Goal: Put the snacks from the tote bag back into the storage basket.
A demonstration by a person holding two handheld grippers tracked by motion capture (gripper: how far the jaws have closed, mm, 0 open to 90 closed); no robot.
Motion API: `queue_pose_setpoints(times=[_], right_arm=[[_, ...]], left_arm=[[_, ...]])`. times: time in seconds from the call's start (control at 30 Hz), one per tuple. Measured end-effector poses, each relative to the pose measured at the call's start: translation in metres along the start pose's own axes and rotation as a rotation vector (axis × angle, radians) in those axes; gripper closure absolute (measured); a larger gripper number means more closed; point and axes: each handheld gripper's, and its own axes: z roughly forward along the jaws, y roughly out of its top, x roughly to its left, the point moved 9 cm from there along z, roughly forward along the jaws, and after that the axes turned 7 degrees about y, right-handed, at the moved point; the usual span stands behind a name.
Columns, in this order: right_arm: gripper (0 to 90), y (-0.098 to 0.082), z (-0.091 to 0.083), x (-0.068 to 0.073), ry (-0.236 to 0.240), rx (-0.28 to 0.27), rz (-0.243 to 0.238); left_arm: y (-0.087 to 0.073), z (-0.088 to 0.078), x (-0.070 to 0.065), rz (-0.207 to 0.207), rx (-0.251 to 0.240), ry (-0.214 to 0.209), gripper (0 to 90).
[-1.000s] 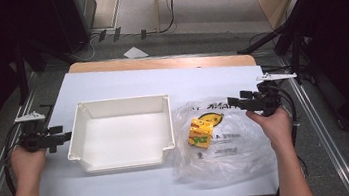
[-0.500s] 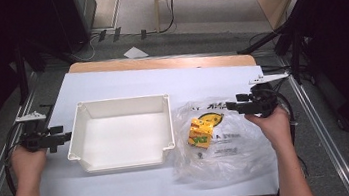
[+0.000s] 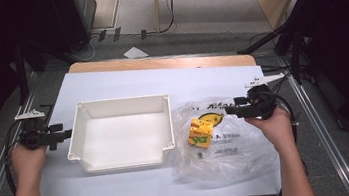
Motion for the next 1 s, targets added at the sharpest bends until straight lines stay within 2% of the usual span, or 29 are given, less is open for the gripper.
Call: queue_pose_setpoints(times=[0.1, 0.23, 0.3, 0.37, 0.43, 0.53, 0.63, 0.83, 1.0], right_arm=[[43.1, 0.000, -0.002, 0.004, 0.005, 0.006, -0.016], [43.0, 0.000, -0.007, 0.012, 0.016, 0.016, -0.031], [43.1, 0.000, -0.011, 0.016, 0.019, 0.015, -0.040], [42.8, 0.002, -0.012, 0.019, 0.030, 0.006, -0.026], [46.8, 0.003, -0.013, 0.020, 0.022, 0.001, -0.024], [48.7, 0.003, -0.012, 0.027, 0.052, 0.021, -0.046], [48.6, 0.002, -0.009, 0.032, 0.050, 0.053, -0.070], [47.8, 0.002, -0.007, 0.039, 0.065, 0.072, -0.087], [47.0, 0.003, -0.006, 0.049, 0.078, 0.109, -0.112]], left_arm=[[0.001, 0.000, 0.001, -0.001, 0.006, 0.011, 23.9], [0.005, -0.001, 0.004, -0.011, -0.012, 0.022, 23.9], [0.004, 0.001, 0.005, -0.009, 0.004, 0.023, 23.9], [0.005, 0.003, 0.005, -0.014, 0.001, 0.023, 23.9], [0.005, 0.003, 0.005, -0.015, 0.000, 0.020, 23.9], [0.005, 0.004, 0.005, -0.009, 0.006, 0.022, 24.0], [0.006, 0.004, 0.004, -0.011, 0.000, 0.021, 23.9], [0.006, 0.004, 0.004, -0.007, 0.004, 0.020, 23.9], [0.006, 0.005, 0.003, -0.004, 0.005, 0.018, 23.9]])
